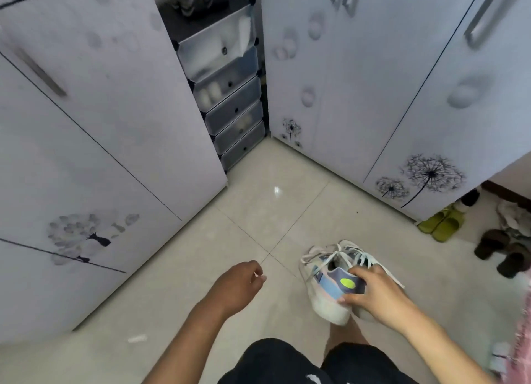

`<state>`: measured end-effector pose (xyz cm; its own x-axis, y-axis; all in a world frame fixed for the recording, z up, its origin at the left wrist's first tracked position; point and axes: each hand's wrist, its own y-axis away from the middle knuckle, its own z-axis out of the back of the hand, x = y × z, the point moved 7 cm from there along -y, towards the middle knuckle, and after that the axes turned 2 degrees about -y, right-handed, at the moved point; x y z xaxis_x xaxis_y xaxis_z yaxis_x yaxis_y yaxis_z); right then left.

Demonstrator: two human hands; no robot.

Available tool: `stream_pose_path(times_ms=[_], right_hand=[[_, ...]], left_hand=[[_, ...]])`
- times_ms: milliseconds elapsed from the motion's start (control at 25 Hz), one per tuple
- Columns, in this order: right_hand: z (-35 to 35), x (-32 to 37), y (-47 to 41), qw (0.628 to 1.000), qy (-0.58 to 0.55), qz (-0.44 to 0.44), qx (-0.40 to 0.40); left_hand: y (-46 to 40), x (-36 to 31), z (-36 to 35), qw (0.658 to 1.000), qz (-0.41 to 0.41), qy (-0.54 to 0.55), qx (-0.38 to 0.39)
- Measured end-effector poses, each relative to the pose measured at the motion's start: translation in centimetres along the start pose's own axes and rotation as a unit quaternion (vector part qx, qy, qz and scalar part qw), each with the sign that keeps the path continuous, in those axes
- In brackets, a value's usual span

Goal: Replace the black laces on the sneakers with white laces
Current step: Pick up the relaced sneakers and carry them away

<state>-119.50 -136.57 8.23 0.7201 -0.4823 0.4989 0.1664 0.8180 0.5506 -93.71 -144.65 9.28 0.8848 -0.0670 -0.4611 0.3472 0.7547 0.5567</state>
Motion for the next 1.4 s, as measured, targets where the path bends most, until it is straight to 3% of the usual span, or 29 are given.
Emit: stream_pose_path(times_ms=[400,920,1040,1160,1320,1400], right_hand=[[19.8,2.7,-26.0,0.984,0.139,0.084,0.073],[28.5,16.9,-57.8,0.956,0.199,0.165,0.142],[28.5,18.8,-65.1,0.943,0.215,0.188,0.171],[25.3,19.2,-74.0,0.93,0.233,0.214,0.189],[16.8,16.5,-86.1,0.922,0.259,0.219,0.185],[10.4,14.8,-93.0,0.922,0.257,0.239,0.167]], left_hand=[[-21.4,-10.7,8.5,0.99,0.088,0.107,-0.042],[-48.1,-7.3,23.6,0.949,0.199,0.224,-0.101],[-54.8,-6.2,24.4,0.899,0.235,0.352,-0.112],[-63.7,-3.7,23.0,0.875,0.244,0.397,-0.132],[-75.8,3.4,18.8,0.841,0.242,0.455,-0.165],[-81.9,9.1,15.7,0.801,0.26,0.504,-0.193]])
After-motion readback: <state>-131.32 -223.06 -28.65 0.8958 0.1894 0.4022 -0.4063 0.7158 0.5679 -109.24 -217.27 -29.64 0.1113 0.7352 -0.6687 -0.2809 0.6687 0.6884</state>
